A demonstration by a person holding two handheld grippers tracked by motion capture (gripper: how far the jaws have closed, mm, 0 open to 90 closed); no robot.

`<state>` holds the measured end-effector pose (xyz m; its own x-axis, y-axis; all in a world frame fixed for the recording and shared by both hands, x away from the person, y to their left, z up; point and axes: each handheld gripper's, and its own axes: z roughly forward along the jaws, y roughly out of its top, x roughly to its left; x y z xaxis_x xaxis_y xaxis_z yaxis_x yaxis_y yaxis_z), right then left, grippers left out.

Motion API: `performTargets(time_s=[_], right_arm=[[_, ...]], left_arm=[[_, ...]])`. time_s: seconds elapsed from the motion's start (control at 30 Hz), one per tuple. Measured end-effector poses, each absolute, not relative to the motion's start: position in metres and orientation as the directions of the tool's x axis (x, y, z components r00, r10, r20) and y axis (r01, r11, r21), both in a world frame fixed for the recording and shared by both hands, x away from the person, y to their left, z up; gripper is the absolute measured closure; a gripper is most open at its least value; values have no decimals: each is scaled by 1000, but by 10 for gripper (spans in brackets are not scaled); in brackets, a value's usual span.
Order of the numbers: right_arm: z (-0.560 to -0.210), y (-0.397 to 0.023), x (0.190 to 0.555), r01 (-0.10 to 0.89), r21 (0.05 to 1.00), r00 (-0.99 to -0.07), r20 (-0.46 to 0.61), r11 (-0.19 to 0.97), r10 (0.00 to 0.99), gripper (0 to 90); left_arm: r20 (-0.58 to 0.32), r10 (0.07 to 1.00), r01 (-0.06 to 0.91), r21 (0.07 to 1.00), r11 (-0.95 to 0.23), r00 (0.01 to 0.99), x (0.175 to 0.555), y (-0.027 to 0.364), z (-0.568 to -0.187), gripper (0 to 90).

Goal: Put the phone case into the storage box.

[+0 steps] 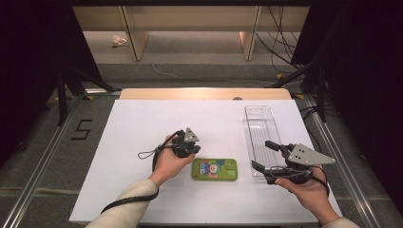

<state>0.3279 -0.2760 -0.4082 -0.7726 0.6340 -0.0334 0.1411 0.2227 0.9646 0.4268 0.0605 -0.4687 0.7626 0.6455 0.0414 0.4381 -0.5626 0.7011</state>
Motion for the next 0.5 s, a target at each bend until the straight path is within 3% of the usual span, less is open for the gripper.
performTargets(time_s=[0.5], right_arm=[[-410, -275, 329, 153, 962, -775, -24, 226, 631, 182]], left_arm=[[15, 620, 460, 656, -598, 785, 429, 58, -481, 900]])
